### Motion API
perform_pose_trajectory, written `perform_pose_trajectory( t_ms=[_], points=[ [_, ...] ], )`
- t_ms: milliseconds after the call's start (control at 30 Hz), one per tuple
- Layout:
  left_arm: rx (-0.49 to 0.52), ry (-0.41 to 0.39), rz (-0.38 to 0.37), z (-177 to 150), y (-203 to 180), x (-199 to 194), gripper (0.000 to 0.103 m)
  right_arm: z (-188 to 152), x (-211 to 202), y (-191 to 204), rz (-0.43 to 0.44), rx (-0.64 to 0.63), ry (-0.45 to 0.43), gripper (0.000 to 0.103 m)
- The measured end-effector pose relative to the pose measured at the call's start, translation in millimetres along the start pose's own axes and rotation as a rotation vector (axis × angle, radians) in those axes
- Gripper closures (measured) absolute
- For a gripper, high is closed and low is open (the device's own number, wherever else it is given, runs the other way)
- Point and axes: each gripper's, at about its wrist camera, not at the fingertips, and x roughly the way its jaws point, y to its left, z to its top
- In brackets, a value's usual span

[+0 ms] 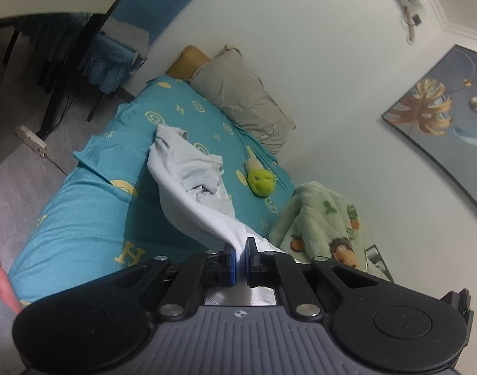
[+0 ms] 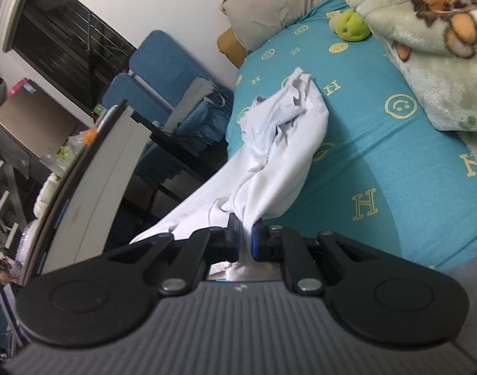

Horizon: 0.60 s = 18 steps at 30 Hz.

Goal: Fold clothes

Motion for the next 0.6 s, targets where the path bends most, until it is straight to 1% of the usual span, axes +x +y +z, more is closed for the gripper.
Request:
perform_pose_trajectory(
  t_ms=[167, 233, 300, 433, 533, 600],
  points=[
    [-0.005, -0.032, -0.044, -24, -10, -41, 0.097, -20, -38, 3, 0.042, -0.026, -0.032, 0.092],
    [0.021, -0.041, -0.018, -28, -18, -44, 0.097, -23, -45, 3, 0.040, -0.028, -0.039, 0.092],
    [0.055, -0.050, 0.015, -28, -28, -42, 0.097, -20, -40, 2, 0.029, -0.024, -0.039, 0.092],
    [0.077, -0.056, 0.052, -9, -36, -17, 0.097, 4, -17, 3, 0.012, -0.028, -0.041, 0.092],
    [0.106, -0.060, 0.080, 12, -38, 14, 0.097, 27, 4, 2, 0.005, -0.042, -0.042, 0.092],
    [0.126, -0.064, 0.100, 26, -37, 37, 0.097, 44, 26, 1, -0.006, -0.051, -0.039, 0.092]
  ],
)
